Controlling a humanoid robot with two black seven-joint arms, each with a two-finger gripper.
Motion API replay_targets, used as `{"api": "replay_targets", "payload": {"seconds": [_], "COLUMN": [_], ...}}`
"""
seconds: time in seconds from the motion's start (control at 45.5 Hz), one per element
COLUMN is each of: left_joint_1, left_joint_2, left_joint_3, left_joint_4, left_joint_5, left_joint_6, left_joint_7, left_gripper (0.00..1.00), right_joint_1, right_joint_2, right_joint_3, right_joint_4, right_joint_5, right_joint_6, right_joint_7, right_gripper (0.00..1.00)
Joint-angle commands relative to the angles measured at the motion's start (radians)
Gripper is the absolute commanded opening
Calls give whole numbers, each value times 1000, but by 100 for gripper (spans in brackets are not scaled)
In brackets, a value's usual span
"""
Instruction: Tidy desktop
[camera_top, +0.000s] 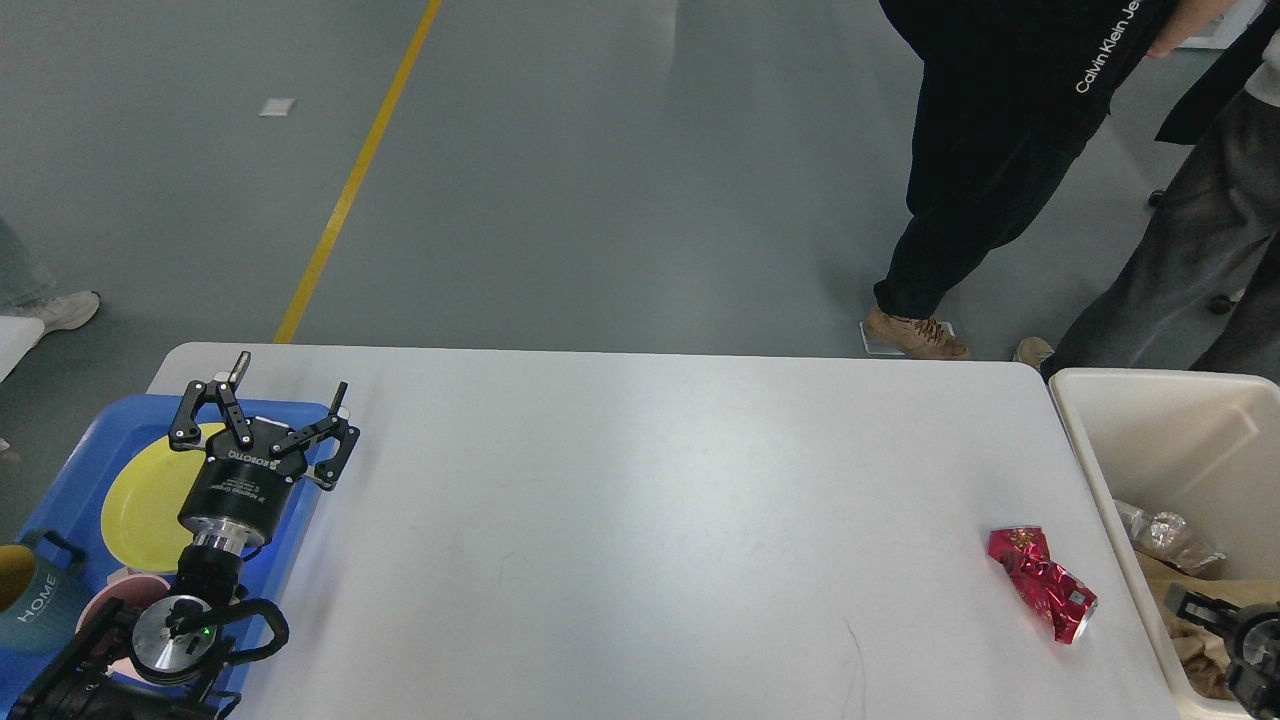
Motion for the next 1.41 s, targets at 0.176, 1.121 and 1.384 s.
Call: {"api": "replay_targets", "payload": {"seconds": [0.176,1.121,1.384], "left_joint_1": [0,0,0], "left_joint_2": [0,0,0], "left_joint_3": [0,0,2], "left_joint_4": [1,-1,-1], "left_joint_5": [0,0,0], "left_joint_6": [0,0,0], "left_joint_7": [1,1,0], "left_gripper": [97,97,97], "right_joint_1": [11,1667,1910], "right_joint_2": [-10,-71,4], "right_joint_3": [-3,-467,-563], "right_joint_4": [-5,1276,1538], "right_joint_5": [0,-370,-241], "right_joint_6": [18,799,769], "right_joint_7": [11,-41,-41], "right_gripper": [100,100,100]}}
